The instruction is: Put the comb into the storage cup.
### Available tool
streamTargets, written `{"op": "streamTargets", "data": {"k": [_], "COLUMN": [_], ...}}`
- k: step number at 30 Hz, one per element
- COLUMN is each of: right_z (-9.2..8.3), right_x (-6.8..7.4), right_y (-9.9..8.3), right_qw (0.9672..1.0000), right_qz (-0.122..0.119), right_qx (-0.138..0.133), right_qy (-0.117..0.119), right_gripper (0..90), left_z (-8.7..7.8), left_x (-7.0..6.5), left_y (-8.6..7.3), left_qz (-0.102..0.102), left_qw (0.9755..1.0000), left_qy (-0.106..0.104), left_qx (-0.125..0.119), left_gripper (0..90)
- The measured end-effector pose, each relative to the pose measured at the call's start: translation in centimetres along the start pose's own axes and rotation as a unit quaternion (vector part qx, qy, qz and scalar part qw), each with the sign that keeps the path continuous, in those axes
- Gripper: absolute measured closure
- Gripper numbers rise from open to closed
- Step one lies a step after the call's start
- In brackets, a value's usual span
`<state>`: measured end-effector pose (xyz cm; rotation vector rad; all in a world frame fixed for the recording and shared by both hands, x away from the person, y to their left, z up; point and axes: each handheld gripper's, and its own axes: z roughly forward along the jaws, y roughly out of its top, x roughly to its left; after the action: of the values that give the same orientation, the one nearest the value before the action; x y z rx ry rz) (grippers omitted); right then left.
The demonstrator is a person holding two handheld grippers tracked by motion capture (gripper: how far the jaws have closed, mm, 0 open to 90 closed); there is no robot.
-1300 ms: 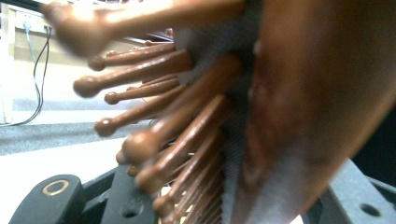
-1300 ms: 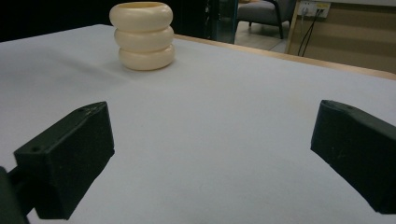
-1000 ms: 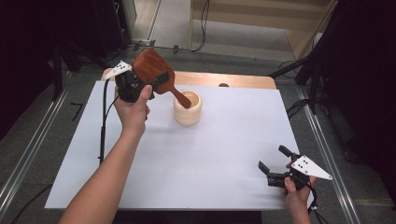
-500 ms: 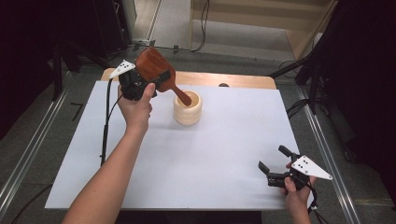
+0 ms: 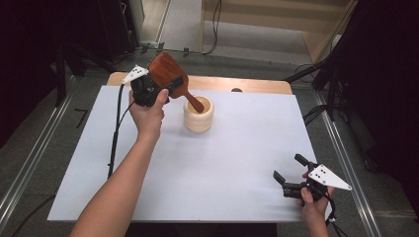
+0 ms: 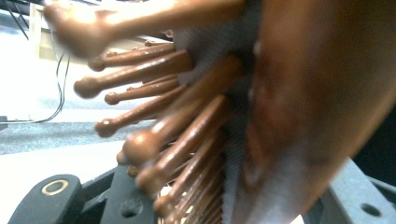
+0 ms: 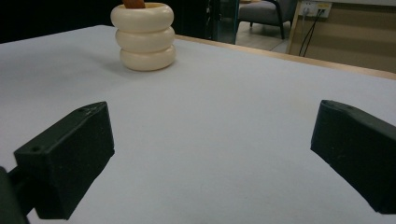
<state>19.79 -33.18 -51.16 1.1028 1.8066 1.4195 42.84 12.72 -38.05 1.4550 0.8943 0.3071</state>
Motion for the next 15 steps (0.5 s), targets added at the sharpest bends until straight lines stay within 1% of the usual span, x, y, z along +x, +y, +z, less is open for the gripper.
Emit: {"op": "streamTargets", "data": {"k": [6,11,15], "right_z": [0.0,0.0,0.0], "right_x": [0.0,0.0,0.0], "right_y": [0.0,0.0,0.0], "right_qw": [1.0,1.0,1.0], "right_qz": [0.0,0.001,0.0], "right_qx": [0.0,0.0,0.0], "right_qy": [0.0,0.0,0.0], "right_gripper": [0.0,0.0,0.0], "left_z": [0.5,0.9,1.2], "left_x": [-0.1,-0.1,-0.3], "left_y": [-0.5,-0.8,-1.1], "left_qz": [0.009,0.013,0.016], "left_qw": [0.9999,0.9999,0.9998], "left_qy": [0.003,0.001,0.005], "left_qx": [0.007,0.008,0.012], "left_gripper": [56.4,56.4,56.4]}}
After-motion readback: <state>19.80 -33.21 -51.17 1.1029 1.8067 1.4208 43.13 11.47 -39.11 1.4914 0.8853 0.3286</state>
